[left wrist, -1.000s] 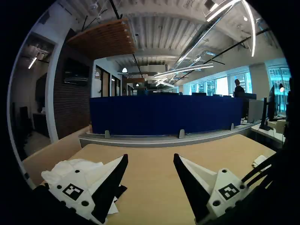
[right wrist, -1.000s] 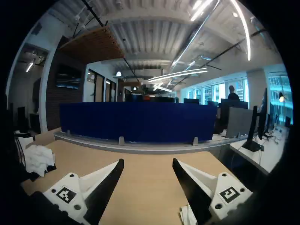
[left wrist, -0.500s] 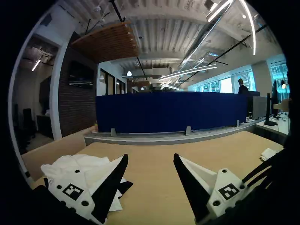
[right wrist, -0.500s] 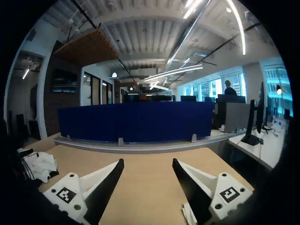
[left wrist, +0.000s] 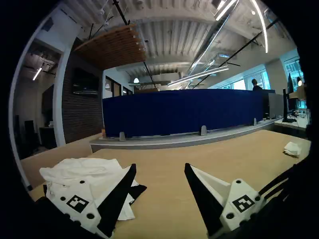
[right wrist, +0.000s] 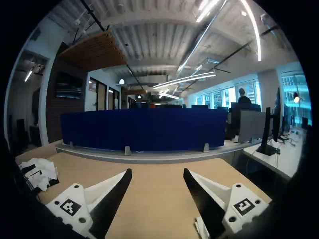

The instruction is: Fold towel

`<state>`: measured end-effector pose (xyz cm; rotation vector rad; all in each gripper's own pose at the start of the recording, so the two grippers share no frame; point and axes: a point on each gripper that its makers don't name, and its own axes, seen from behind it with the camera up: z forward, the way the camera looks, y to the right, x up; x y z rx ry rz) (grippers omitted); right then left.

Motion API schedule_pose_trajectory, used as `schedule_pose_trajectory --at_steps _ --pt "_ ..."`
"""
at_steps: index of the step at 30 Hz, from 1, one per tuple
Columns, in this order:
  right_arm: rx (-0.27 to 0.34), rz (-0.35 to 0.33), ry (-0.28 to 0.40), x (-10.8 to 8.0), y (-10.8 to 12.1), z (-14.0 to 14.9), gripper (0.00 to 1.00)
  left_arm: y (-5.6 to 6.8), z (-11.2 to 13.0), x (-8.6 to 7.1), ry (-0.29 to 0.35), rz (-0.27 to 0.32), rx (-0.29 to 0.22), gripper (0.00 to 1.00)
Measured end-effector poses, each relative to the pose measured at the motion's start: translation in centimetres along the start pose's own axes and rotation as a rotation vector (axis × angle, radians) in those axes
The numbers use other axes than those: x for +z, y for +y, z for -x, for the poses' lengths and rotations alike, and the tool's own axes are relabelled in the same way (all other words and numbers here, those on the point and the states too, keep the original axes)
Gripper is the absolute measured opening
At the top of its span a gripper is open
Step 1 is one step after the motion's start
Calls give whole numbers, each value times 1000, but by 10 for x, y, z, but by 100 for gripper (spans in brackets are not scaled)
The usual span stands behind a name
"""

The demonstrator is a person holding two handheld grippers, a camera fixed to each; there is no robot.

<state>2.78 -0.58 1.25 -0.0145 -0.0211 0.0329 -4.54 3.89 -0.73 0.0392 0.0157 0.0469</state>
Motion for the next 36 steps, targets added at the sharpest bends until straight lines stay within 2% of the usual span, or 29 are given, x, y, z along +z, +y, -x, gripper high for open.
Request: schedule_pose_trajectory --at_steps 6,11,18,24,36 --pt "4 -2 4 3 -2 17 100 -6 18 3 6 -2 -23 90" --pt "-6 0 9 4 -1 22 100 -7 25 5 11 2 -17 89" --pt "-7 11 18 3 9 24 100 -10 25 3 29 1 -30 89" --pt "-14 12 32 4 16 19 100 -15 28 -1 29 -2 -70 89" --pt "-43 -1 68 9 14 23 100 -16 30 -2 29 9 -69 89"
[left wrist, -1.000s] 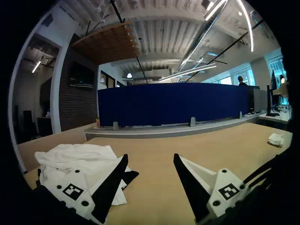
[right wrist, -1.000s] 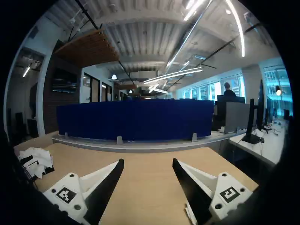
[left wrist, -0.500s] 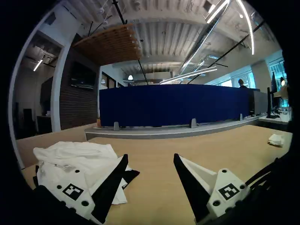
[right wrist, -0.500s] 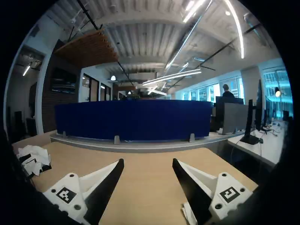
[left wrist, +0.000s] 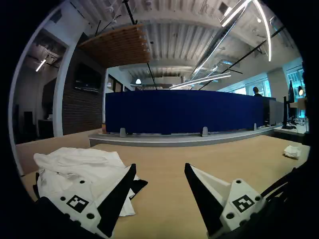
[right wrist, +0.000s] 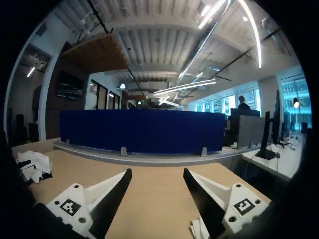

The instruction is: Fold towel

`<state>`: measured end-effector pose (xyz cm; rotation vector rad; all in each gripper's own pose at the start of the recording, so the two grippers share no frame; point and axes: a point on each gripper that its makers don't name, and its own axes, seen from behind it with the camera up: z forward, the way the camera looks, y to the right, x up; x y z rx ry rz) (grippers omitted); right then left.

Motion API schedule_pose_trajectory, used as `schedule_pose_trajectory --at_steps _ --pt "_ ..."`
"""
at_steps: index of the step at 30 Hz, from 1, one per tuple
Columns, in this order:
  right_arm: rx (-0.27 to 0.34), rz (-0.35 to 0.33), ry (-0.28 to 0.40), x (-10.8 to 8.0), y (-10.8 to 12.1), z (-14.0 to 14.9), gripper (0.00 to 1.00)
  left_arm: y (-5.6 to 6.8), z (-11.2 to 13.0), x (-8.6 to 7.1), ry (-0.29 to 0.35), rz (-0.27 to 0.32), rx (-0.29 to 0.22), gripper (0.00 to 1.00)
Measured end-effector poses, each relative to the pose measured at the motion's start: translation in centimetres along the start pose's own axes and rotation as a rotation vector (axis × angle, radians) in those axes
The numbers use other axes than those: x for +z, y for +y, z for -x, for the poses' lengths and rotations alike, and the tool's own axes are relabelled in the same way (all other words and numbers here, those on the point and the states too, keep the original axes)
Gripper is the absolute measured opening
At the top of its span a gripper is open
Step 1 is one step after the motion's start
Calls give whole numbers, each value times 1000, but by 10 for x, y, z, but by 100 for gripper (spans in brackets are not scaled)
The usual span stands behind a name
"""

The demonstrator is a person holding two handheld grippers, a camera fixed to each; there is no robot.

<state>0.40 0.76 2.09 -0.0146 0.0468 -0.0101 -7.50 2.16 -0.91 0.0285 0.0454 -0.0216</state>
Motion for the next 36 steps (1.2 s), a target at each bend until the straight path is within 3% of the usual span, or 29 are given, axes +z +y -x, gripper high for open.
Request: schedule_pose_trajectory --at_steps 15,24,36 --pt "29 -10 -18 0 6 76 100 0 0 0 1 0 1 89" --pt "95 -2 -11 -2 7 96 100 -2 1 0 1 1 1 90" --pt "93 -5 -2 -5 3 109 100 -2 1 0 1 1 1 89"
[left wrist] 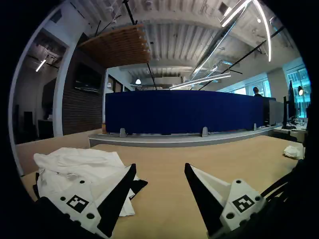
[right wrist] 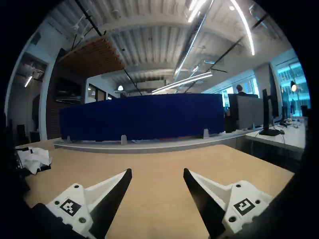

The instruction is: Fold towel

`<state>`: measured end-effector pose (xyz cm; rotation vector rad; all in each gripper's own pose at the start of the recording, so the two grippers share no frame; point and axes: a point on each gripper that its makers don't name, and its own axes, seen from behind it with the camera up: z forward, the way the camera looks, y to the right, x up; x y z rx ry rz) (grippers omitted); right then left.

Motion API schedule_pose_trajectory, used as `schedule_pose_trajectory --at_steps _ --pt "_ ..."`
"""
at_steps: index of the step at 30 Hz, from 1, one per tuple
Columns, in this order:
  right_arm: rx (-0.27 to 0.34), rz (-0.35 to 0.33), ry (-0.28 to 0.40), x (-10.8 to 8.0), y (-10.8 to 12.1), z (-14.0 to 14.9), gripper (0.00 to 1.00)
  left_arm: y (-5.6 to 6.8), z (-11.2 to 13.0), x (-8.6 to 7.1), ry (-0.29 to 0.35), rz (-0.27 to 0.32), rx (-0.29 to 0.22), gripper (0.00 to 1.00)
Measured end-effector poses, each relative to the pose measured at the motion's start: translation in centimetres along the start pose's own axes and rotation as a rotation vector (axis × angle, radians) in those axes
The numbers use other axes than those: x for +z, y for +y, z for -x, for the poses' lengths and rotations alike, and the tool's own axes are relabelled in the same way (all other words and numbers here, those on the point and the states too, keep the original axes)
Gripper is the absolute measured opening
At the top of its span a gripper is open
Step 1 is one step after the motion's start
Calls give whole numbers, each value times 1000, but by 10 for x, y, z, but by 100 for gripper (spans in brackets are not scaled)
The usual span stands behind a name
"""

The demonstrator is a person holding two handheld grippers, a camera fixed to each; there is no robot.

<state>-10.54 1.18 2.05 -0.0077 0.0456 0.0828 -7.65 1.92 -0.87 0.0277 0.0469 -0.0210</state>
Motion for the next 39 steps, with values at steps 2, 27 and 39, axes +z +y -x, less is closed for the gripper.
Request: schedule_pose_trajectory --at_steps 2,27,39 --pt "-1 -2 -1 0 -1 2 100 0 0 0 0 0 0 89" --pt "-64 8 16 2 3 5 100 0 0 -1 0 -1 0 89" --pt "-63 20 16 3 6 6 100 -1 -1 -1 0 -2 1 90"
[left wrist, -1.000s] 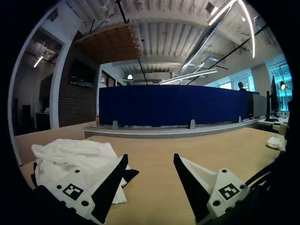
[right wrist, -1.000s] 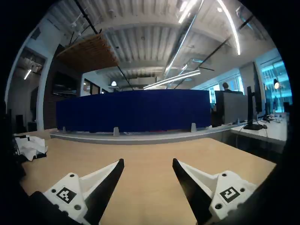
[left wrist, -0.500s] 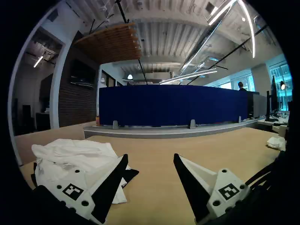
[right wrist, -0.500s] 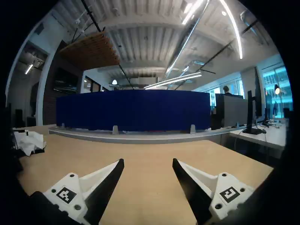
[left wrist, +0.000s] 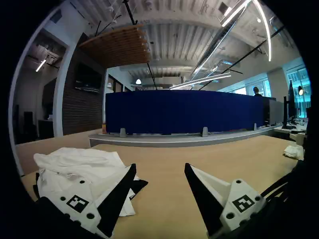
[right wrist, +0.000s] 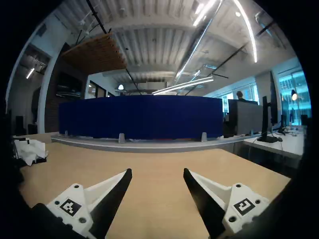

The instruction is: Fold towel

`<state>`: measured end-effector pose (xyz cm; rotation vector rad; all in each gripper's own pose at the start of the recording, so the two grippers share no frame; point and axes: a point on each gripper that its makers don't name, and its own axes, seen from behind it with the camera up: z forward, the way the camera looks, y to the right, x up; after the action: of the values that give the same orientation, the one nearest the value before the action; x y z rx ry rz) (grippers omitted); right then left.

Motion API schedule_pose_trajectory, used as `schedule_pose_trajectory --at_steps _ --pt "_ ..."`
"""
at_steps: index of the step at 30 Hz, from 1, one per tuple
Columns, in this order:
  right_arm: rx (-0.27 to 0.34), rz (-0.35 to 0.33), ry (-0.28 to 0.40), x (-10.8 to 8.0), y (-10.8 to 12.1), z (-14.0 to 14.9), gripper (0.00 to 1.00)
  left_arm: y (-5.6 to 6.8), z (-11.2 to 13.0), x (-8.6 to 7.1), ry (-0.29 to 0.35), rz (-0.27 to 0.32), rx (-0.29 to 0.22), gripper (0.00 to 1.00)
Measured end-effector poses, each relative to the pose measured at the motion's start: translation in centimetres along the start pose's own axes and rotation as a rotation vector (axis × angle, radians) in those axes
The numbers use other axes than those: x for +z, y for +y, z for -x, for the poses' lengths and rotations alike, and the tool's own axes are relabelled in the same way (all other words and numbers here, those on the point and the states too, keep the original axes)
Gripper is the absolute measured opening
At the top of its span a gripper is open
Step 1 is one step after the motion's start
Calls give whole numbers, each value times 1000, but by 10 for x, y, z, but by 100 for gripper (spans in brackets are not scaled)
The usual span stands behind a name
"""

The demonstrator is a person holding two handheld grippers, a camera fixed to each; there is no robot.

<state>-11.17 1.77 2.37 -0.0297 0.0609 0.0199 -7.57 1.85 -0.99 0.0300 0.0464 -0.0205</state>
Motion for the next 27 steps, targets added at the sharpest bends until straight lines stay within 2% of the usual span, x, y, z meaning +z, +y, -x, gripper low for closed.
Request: schedule_pose_trajectory --at_steps 27 --pt "0 2 -1 0 1 0 100 0 -1 1 0 1 1 90"
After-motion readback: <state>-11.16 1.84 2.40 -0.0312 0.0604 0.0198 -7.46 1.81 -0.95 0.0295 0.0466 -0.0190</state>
